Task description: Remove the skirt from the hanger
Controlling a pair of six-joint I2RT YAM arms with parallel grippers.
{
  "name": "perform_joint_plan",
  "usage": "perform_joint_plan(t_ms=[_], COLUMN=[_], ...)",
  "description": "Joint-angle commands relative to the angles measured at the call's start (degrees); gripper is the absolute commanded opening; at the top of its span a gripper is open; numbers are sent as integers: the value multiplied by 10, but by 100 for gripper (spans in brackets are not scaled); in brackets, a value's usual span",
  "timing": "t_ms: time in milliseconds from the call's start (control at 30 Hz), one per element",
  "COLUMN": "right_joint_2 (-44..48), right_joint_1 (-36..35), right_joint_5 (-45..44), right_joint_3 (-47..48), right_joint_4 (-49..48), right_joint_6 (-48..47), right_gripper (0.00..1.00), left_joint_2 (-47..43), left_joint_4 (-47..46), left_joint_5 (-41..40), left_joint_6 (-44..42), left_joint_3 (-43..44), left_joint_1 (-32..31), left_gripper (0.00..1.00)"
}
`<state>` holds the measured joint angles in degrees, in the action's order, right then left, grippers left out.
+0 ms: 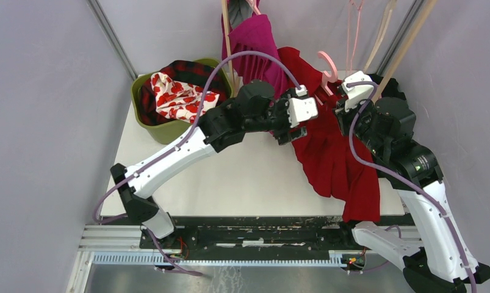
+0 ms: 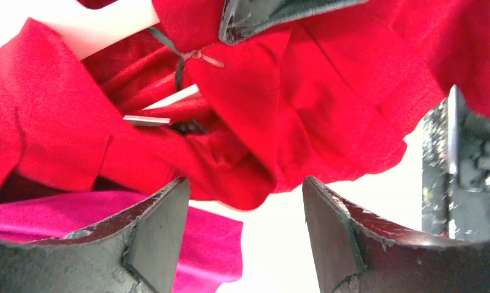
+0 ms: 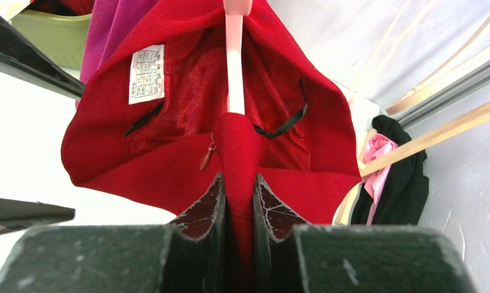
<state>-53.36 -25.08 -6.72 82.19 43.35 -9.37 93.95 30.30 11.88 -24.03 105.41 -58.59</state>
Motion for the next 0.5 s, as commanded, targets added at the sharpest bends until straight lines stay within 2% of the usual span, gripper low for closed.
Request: perform_joint_plan(t_ms=[0, 167, 267, 400, 467], right_joint_2=[13, 19, 16, 18, 19], right_joint_1=[0, 0, -1, 0, 0], right_joint_5=[-7, 12, 43, 74, 89], right_joint_3=[28, 27, 42, 59, 71], right_joint_4=[-88, -61, -25, 19, 48], right_joint_6=[-13, -15, -26, -32, -29], right_gripper=[1, 1, 1, 1, 0], left_joint_2=[-70, -82, -57, -3, 2], left_joint_4=[8, -12, -12, 15, 8], left_joint_5=[20, 152, 249, 307, 340], left_joint_6=[-126, -128, -127, -118, -99], left_joint_3=[-12, -1, 32, 114, 116], left_joint_1=[43, 175, 239, 255, 253], left_gripper=[75, 74, 74, 74, 74])
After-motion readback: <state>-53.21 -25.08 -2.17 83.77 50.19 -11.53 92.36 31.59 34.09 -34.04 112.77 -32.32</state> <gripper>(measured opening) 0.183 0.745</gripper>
